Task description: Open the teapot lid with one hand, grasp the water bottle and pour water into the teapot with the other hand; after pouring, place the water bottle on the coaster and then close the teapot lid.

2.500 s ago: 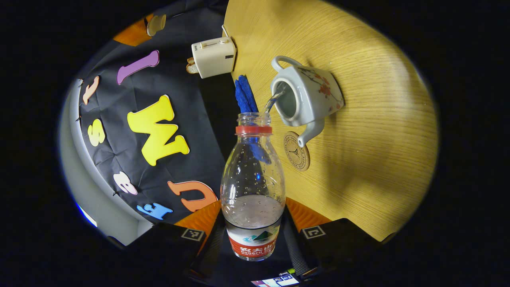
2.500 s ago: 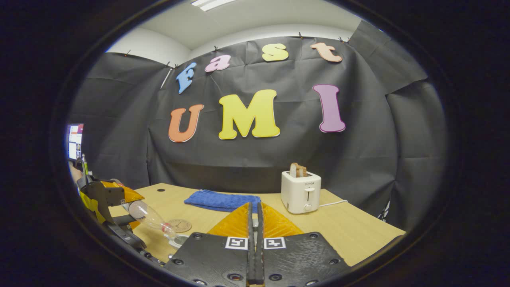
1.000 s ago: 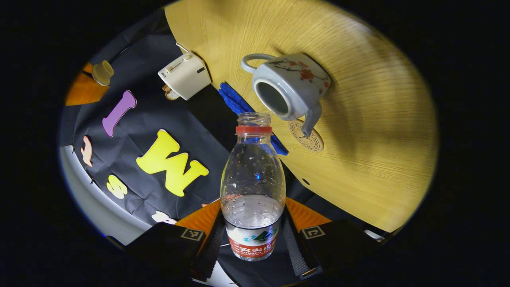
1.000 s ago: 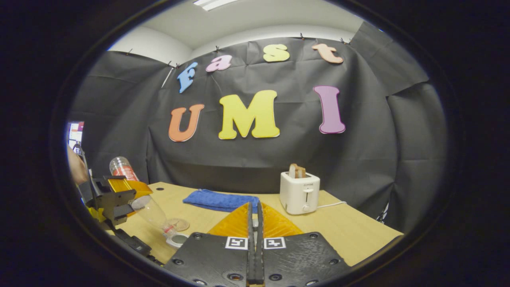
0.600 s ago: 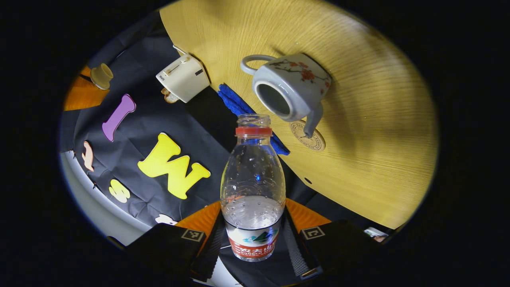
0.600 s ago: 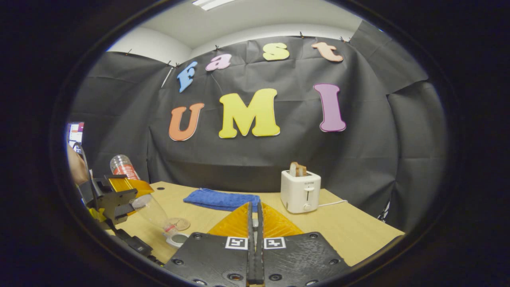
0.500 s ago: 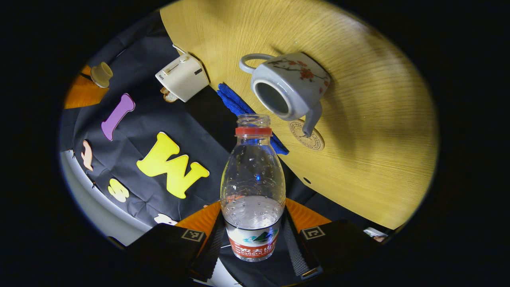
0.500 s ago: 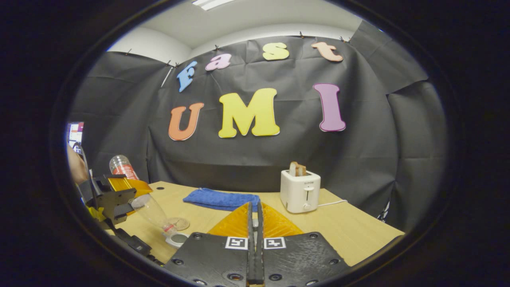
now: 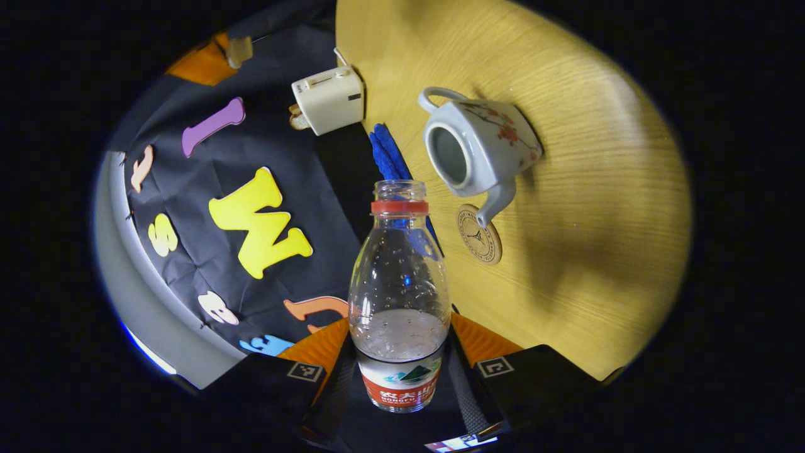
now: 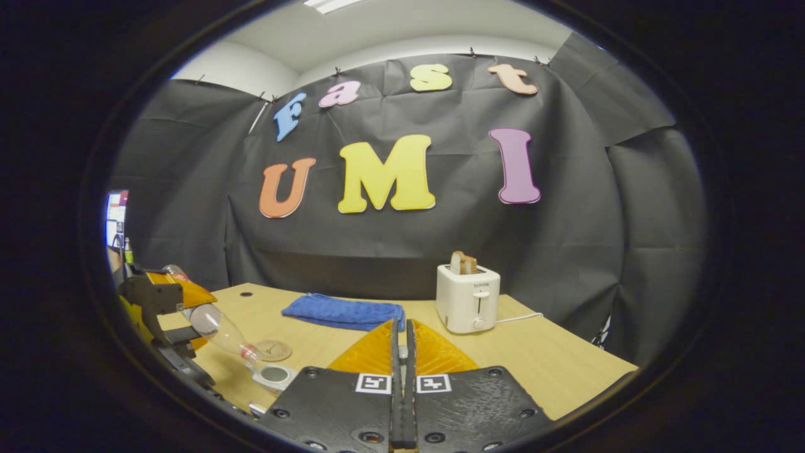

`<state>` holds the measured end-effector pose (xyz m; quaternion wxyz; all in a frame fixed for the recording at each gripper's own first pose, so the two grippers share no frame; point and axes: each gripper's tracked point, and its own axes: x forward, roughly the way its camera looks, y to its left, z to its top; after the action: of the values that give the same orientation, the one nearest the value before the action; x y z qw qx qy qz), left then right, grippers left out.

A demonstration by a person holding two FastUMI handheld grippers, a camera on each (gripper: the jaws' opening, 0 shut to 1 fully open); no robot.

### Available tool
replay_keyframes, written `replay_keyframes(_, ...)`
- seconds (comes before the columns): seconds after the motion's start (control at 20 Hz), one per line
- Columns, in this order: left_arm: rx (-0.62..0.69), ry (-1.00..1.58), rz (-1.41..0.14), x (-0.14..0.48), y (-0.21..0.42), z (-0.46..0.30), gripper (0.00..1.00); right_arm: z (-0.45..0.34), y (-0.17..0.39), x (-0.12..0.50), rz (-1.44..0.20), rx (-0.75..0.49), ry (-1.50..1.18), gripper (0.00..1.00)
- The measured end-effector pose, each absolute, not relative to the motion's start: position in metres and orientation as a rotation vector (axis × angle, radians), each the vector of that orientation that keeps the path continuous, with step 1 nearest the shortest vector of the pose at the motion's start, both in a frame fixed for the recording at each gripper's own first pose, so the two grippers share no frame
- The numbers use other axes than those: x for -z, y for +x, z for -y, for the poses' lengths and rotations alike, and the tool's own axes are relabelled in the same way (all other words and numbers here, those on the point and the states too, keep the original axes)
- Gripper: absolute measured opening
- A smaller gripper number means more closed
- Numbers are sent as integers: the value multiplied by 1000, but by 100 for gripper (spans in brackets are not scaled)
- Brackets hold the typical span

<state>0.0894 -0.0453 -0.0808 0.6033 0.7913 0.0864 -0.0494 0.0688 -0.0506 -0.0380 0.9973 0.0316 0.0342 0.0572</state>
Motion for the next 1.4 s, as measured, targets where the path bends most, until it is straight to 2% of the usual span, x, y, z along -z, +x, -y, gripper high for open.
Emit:
replay_keyframes(0.15,87,1663,-158,74,82,47,74,47,69,42,-74,-118,51,0)
replay_keyframes(0.2,74,1586,-146,73,82,47,77,46,70,42,-74,-119,46,0)
replay_keyframes(0.25,69,1503,-143,72,83,47,74,45,70,42,-74,-117,42,0)
replay_keyframes(0.45,3,1252,-69,56,82,46,73,41,69,44,-76,-119,28,0)
replay_keyframes(0.95,-107,510,2,40,108,19,74,23,65,45,-67,-142,-12,0)
replay_keyframes(1.4,41,59,43,35,149,53,74,27,73,56,-91,-129,-18,0)
